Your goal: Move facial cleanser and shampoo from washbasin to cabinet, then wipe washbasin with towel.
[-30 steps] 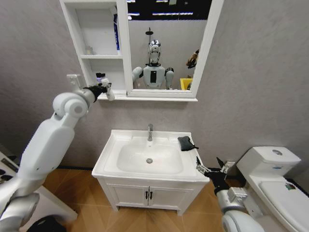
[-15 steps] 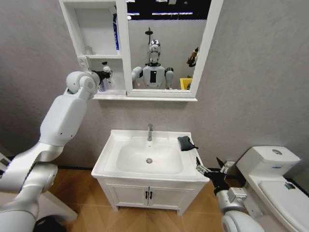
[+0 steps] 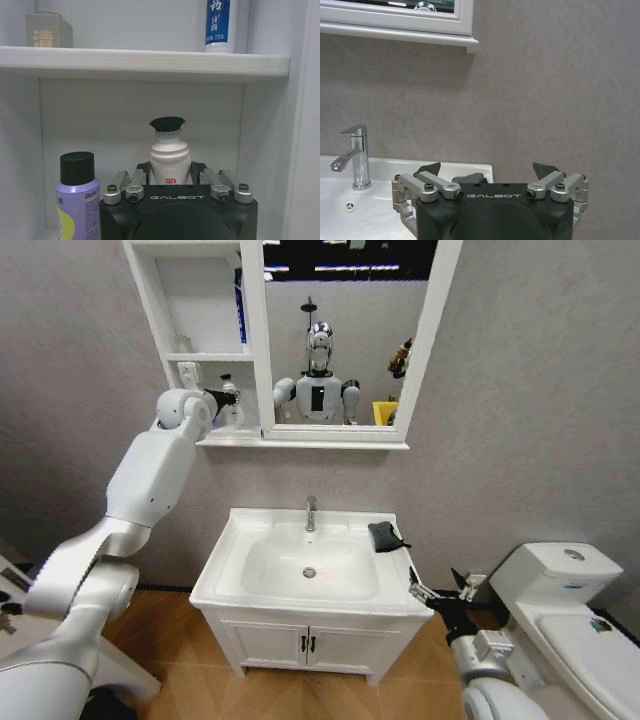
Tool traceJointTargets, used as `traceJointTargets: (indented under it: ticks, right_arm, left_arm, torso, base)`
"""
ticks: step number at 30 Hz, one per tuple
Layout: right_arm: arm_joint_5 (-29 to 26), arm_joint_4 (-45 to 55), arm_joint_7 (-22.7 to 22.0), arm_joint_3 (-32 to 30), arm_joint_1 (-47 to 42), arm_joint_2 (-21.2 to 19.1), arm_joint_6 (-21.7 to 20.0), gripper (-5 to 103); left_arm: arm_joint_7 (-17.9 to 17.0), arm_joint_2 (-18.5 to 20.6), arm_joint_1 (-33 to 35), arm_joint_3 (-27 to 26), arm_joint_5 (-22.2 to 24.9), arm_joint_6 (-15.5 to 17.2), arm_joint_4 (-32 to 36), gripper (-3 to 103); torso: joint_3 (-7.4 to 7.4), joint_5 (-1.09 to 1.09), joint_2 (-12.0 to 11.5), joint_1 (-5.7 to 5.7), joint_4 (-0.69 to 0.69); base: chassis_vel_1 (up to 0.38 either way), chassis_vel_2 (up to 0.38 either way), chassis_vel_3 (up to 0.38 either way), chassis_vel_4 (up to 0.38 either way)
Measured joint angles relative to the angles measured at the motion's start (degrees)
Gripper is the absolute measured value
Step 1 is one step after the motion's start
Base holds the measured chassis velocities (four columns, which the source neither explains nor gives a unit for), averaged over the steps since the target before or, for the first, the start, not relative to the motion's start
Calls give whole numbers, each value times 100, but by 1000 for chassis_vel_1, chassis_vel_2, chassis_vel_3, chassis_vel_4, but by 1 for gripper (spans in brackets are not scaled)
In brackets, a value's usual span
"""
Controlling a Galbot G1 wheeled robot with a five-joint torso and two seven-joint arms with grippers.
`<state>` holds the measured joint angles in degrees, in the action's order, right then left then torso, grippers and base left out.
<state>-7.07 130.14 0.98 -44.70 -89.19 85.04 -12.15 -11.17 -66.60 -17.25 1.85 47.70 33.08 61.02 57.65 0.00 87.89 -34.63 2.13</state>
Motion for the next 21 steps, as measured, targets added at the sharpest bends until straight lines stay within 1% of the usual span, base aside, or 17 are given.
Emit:
traceJointTargets:
  ticks: [1,5,6,7,8,10,11,14,15,17,18,20,21]
  right_arm:
    - [0,-1,-1,10,18,12,0,100]
    - [1,-2,-2,23,27,27,0,100]
    - [3,-2,-2,22,26,30,-1,100]
    - [4,3,-2,3,13,28,-2,100]
    - [4,3,-2,3,13,28,-2,100]
    - [3,12,-2,-34,-18,20,-1,100]
    - [3,12,-2,-34,-18,20,-1,100]
    - [4,12,-2,-30,-26,27,14,100]
    - [4,12,-2,-30,-26,27,14,100]
    - [9,21,-2,-13,-21,41,15,100]
    - [9,21,-2,-13,-21,41,15,100]
    - [15,45,-2,-6,-11,42,15,100]
    - [15,45,-2,-6,-11,42,15,100]
  left_arm:
    - [58,-48,-3,3,-80,-51,-80,41]
    - [74,-111,-6,2,-153,-92,-165,41]
    - [75,-123,-6,2,-176,-99,-186,38]
    - [81,-118,-3,1,-209,-101,-205,42]
    - [81,-118,-3,1,-209,-101,-205,42]
    - [93,-94,14,-6,-251,-117,-249,52]
    - [93,-94,14,-6,-251,-117,-249,52]
    - [113,-92,15,-37,-265,-235,-291,68]
    - [113,-92,15,-37,-265,-235,-291,68]
    - [109,-61,27,-80,-261,-297,-220,79]
    - [109,-61,27,-80,-261,-297,-220,79]
    - [55,94,107,-130,-223,-338,48,89]
    - [55,94,107,-130,-223,-338,48,89]
  torso:
    - [0,0,0,0,0]
    - [0,0,0,0,0]
    - [0,0,0,0,-1]
    - [0,0,0,0,-1]
    - [0,0,0,0,-1]
    - [0,0,0,1,1]
    - [0,0,0,1,1]
    - [0,-1,0,1,1]
    - [0,-1,0,1,1]
    - [0,0,0,0,-2]
    - [0,0,0,0,-2]
    - [0,0,0,0,0]
    - [0,0,0,0,0]
  base:
    - [0,0,0,0]
    - [0,0,0,0]
    - [0,0,0,0]
    - [0,0,0,0]
    - [0,0,0,0]
    - [0,0,0,0]
    - [0,0,0,0]
    - [0,0,0,0]
    - [0,0,0,0]
    - [0,0,0,0]
    - [0,0,0,0]
    - [0,0,0,0]
    - [0,0,0,0]
